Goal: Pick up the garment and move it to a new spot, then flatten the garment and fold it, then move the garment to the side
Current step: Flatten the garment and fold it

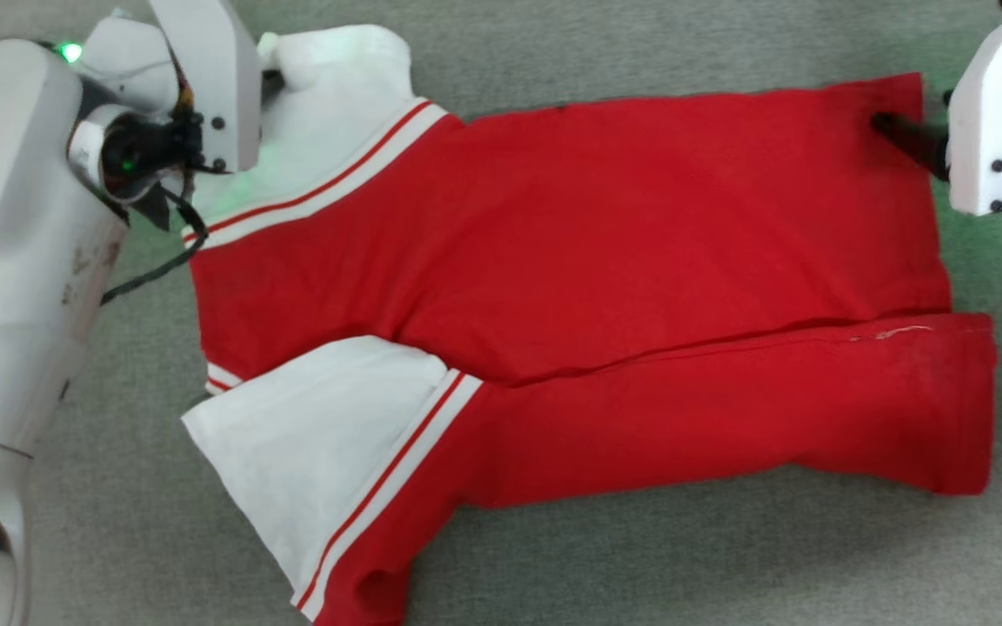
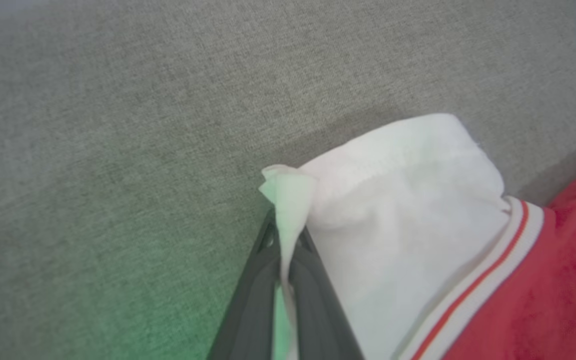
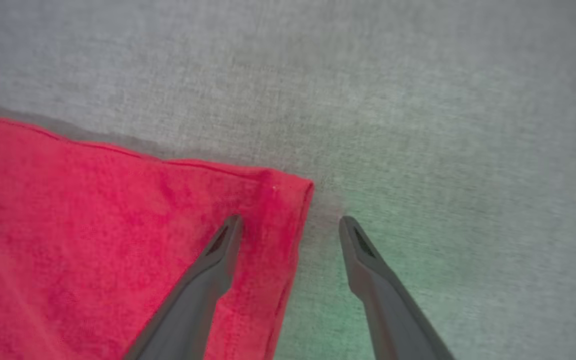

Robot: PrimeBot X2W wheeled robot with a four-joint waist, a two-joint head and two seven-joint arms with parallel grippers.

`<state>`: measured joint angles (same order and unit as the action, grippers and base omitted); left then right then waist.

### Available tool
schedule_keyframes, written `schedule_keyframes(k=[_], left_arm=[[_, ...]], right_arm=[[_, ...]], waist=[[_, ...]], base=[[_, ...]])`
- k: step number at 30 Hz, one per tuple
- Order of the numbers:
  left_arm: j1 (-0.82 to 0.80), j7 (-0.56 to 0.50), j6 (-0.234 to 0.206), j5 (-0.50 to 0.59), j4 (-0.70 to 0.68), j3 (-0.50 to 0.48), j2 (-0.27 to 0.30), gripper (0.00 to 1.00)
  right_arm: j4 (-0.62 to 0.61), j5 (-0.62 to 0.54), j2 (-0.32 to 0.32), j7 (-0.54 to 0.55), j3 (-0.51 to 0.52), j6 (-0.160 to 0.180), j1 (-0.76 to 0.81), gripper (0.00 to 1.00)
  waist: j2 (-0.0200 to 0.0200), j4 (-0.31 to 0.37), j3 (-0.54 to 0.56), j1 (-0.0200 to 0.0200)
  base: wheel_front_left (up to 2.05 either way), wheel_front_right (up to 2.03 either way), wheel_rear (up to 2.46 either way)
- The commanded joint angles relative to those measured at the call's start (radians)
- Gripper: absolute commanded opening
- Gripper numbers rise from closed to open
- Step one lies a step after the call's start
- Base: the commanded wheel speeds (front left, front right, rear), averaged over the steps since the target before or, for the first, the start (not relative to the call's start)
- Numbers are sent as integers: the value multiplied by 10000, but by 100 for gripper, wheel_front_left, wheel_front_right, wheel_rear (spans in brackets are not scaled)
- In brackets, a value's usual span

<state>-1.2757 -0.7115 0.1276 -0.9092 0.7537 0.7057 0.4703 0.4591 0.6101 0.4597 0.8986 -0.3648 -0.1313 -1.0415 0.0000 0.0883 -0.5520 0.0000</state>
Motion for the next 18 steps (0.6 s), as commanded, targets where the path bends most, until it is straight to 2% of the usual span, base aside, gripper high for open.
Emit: schedule_keyframes(k=[1,2,3,4,5,6,11,18], left_arm=[[298,-116,41,-53,98,186,-64,0],[330,-72,41,-110,37,276,-54,0],[358,-26,41,-183,-18,355,-41,0],[399,34,42,-308,-79,417,-28,0],[423,82,42,-410,-159,476,-24,0],[435,143,42,-503,-237,543,-3,0],[484,814,44,-909,-561,718,80,0],[1143,2487,43,-1774,-1436,695,349,0]], right_arm=[[82,52,-25,0,-53,12,-71,100],[267,70,-5,-13,-149,12,-152,100],[412,86,22,-62,-260,12,-182,82],[560,126,24,-96,-383,12,-168,29],[675,178,38,-163,-470,12,-169,4],[764,233,62,-265,-521,12,-211,0],[1109,328,81,-1261,-601,12,-362,0],[1175,648,347,-2441,-1155,12,249,0]], waist=[[0,-158,-117,0],[0,-187,-112,0],[0,-210,-107,0],[0,-226,-98,0],[0,-241,-94,0],[0,-253,-85,0],[0,-318,211,0],[0,-539,1470,0]], base=[[0,0,0],[0,0,0],[0,0,0],[0,0,0],[0,0,0],[0,0,0],[0,0,0],[0,0,0]])
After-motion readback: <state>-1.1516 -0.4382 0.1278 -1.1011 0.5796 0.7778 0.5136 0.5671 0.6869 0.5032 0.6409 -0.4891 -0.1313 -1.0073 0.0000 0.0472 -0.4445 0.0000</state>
